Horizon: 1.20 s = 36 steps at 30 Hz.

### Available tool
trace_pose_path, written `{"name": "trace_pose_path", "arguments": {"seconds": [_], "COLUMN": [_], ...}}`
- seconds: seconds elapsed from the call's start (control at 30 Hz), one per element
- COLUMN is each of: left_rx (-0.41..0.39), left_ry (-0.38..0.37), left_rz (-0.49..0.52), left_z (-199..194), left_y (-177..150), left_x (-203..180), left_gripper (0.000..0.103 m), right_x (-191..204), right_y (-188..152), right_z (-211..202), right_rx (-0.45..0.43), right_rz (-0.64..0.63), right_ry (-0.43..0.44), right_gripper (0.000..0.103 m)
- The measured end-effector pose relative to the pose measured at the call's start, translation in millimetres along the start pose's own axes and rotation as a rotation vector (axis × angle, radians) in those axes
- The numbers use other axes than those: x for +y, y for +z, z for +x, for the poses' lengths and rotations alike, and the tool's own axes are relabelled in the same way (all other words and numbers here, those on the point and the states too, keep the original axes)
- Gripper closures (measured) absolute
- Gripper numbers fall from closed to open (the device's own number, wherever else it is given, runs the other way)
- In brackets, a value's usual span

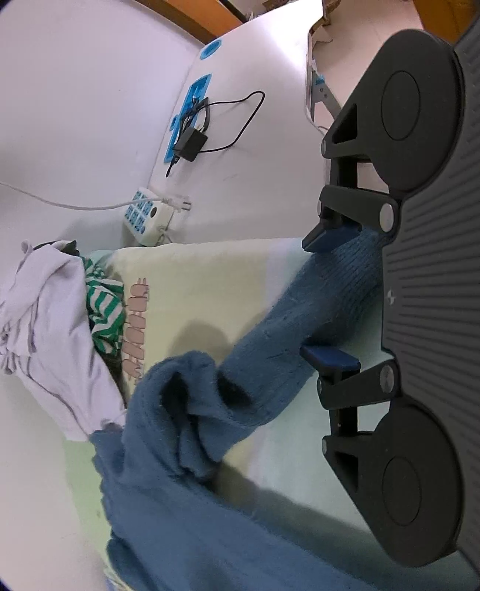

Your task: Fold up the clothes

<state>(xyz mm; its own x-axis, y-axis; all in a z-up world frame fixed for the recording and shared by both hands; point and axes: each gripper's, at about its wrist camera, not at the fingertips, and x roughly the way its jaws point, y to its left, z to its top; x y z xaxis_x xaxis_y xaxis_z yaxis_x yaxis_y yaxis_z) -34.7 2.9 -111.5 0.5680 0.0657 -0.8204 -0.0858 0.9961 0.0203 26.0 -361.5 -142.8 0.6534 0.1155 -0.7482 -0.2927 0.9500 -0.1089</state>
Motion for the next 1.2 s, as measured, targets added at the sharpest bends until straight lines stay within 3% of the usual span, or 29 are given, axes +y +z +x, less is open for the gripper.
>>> {"name": "trace_pose_path", "arguments": {"seconds": [0.03,0.1,0.2,0.27,0.43,0.57,0.7,0.77,0.87,0.97,1.03,1.2], "left_rx": [-0.012,-0.035,-0.061,-0.043,0.009,-0.001,-0.005,-0.008,-0.047,-0.020,-0.011,-0.013], "left_ry": [-0.037,-0.102,-0.158,-0.194,-0.246,-0.246,-0.289,-0.311,-0.286,-0.338,-0.348,-0.234], "left_rz": [0.020,0.076,0.177,0.212,0.230,0.283,0.301,0.358,0.428,0.345,0.263,0.116], "left_z": [1.5,8.7,28.0,43.5,78.8,90.7,88.1,81.5,75.7,71.2,66.1,53.8], "left_y": [8.5,24.9,46.7,61.2,90.2,84.3,80.5,72.3,55.6,55.1,57.4,60.0], "left_x": [-12.8,-43.4,-91.8,-115.5,-157.1,-189.1,-208.5,-217.8,-221.0,-195.8,-169.4,-101.6], "left_gripper": [0.034,0.034,0.034,0.043,0.051,0.046,0.046,0.043,0.041,0.042,0.042,0.042], "right_x": [-1.9,-6.1,-15.6,-27.9,-73.3,-107.0,-107.5,-112.1,-120.2,-118.0,-104.5,-46.8], "right_y": [1.7,6.6,19.9,30.4,61.5,70.8,66.8,58.5,41.2,34.3,45.5,70.6], "right_z": [-1.3,-4.5,-10.1,-15.2,-33.7,-32.0,-8.8,-7.0,-19.1,-27.0,-30.3,-31.1], "right_rx": [-0.003,-0.019,-0.070,-0.112,-0.256,-0.317,-0.291,-0.278,-0.295,-0.340,-0.385,-0.470], "right_rz": [0.008,0.021,0.019,0.045,0.207,0.390,0.430,0.484,0.608,0.679,0.584,0.273], "right_ry": [0.016,0.001,-0.088,-0.144,-0.296,-0.287,-0.322,-0.329,-0.308,-0.218,-0.167,-0.069], "right_gripper": [0.091,0.095,0.096,0.097,0.097,0.097,0.097,0.097,0.097,0.096,0.096,0.096]}}
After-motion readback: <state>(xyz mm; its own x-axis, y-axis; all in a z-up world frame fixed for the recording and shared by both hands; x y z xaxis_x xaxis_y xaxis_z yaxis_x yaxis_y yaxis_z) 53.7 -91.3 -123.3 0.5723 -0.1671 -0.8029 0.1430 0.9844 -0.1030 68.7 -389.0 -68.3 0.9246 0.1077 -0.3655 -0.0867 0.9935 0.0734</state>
